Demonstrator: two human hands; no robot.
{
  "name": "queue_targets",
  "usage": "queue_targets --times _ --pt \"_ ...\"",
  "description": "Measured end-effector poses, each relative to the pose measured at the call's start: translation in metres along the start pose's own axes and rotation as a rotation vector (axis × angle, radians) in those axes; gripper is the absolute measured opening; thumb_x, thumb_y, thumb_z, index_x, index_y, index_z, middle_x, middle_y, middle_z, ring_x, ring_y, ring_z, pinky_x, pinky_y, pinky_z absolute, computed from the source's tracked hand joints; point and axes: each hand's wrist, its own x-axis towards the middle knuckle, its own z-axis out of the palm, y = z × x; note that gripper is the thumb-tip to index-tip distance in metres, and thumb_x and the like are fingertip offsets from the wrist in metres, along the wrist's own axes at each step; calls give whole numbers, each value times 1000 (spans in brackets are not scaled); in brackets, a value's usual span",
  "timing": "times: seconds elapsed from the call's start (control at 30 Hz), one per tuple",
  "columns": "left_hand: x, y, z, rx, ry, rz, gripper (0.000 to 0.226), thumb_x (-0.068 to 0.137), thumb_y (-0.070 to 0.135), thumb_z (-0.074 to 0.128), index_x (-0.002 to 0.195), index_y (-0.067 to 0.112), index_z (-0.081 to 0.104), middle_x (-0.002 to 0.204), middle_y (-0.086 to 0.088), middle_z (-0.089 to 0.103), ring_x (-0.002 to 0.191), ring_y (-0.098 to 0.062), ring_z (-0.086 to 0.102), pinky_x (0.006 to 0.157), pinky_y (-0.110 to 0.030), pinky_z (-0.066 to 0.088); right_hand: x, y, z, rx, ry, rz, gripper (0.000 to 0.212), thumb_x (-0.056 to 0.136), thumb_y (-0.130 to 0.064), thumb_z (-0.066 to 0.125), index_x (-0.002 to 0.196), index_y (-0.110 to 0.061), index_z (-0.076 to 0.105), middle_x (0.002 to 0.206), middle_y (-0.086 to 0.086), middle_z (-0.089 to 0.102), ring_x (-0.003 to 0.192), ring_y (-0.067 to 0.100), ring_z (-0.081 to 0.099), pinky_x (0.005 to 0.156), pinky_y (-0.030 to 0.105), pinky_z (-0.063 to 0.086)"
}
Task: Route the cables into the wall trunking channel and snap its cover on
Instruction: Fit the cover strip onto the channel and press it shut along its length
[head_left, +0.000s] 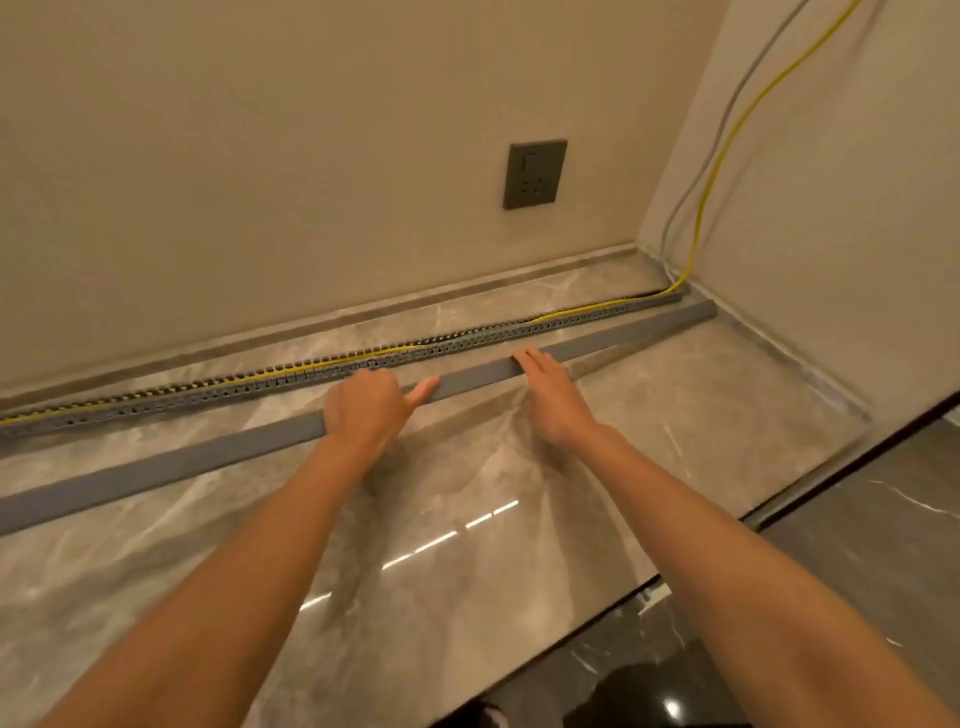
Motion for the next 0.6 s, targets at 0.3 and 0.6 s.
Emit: queue_targets --times 0.3,0.6 --pt "77 -4 13 -50 35 -172 55 97 39 35 95 -6 67 106 -28 67 100 -40 62 84 -38 49 97 66 -17 -380 -33 61 58 87 -7 57 139 -13 31 145 10 38 139 28 28 117 51 17" --pt "125 17 36 -41 106 -18 30 94 5 42 79 -7 65 87 -30 69 82 -41 64 73 -46 51 151 80 -13 -435 158 -351 42 52 0 85 91 -2 67 80 16 69 67 37 66 63 36 57"
